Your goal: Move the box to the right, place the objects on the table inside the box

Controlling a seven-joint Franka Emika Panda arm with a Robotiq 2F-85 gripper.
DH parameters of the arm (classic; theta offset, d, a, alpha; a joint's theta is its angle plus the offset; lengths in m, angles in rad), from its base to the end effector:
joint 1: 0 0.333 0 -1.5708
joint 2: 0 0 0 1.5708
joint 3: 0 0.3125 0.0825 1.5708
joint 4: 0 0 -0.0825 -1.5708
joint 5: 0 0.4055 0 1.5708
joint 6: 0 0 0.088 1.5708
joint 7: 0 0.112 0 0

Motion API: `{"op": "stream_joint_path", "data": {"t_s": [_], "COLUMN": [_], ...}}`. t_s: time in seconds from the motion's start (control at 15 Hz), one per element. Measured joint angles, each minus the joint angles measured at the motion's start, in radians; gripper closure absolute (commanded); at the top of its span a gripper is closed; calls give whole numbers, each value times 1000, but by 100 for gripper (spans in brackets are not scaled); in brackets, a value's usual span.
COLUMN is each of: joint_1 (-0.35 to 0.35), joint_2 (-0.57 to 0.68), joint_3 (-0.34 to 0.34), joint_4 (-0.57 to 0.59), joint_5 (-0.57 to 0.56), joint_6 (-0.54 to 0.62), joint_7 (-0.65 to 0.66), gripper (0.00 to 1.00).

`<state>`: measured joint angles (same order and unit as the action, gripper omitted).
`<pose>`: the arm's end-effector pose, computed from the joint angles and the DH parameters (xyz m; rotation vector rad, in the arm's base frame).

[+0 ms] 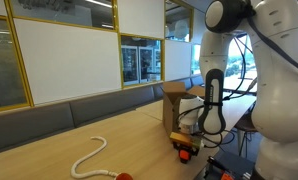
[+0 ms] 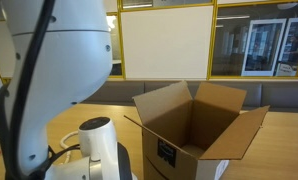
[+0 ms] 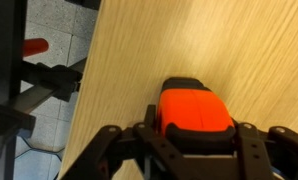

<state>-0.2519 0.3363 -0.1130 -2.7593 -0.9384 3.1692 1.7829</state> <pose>0.3423 -0.0594 0.0907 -2.5894 1.7742 -0.1036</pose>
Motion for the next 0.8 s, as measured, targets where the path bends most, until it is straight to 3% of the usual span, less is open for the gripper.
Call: {"op": "stream_joint_path", "data": {"t_s": [0.2,0.47,0.8], "joint_1": [1,5,37], "joint_2": [-2,-51,-173], "joint_3": [-13,-18,37], "joint_4": [4,21,17], "joint_5": [-70,-266,-459], "joint_6": [-1,-30,-134], "joint_7": [53,222,398], "gripper": [68,68,68]}}
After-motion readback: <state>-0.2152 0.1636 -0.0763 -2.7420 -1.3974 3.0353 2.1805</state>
